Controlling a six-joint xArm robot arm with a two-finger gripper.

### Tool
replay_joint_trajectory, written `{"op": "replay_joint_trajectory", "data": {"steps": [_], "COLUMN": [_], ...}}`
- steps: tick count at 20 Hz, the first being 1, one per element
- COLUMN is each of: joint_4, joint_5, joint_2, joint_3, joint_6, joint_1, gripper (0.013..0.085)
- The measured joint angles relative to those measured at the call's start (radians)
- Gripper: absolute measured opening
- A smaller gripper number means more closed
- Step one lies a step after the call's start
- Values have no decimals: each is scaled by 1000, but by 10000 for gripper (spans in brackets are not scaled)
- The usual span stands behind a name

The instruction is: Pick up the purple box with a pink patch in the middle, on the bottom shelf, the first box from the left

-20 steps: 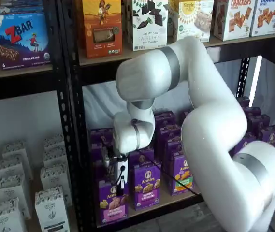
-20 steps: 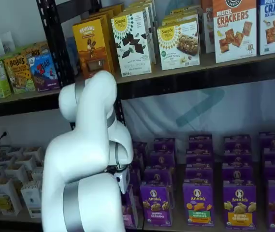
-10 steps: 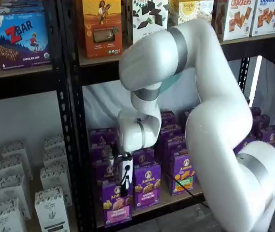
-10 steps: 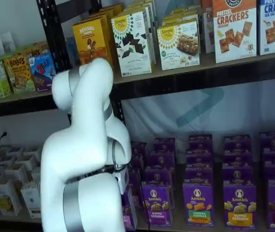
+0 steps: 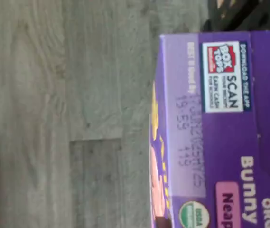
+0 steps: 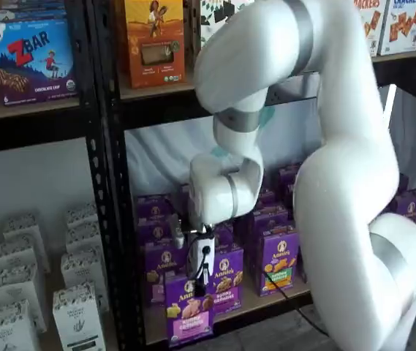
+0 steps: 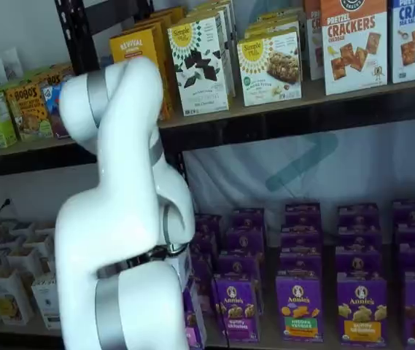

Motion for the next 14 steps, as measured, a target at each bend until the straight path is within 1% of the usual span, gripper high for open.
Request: {"op": "replay_joint_trajectory", "data": {"steps": [1,7,8,10,12,14], "joint_4": [-11,-4,-11,-48,-107,-142], "joint_5": [6,25,30,43,55,72], "joint_2": [-24,-166,-191,-244,-287,-331], "joint_3": [20,137,155,192,220,245], "joint_6": [14,41,51,90,145,180], "joint_1": [3,35,38,39,38,39], "gripper": [290,290,290,290,290,290]}}
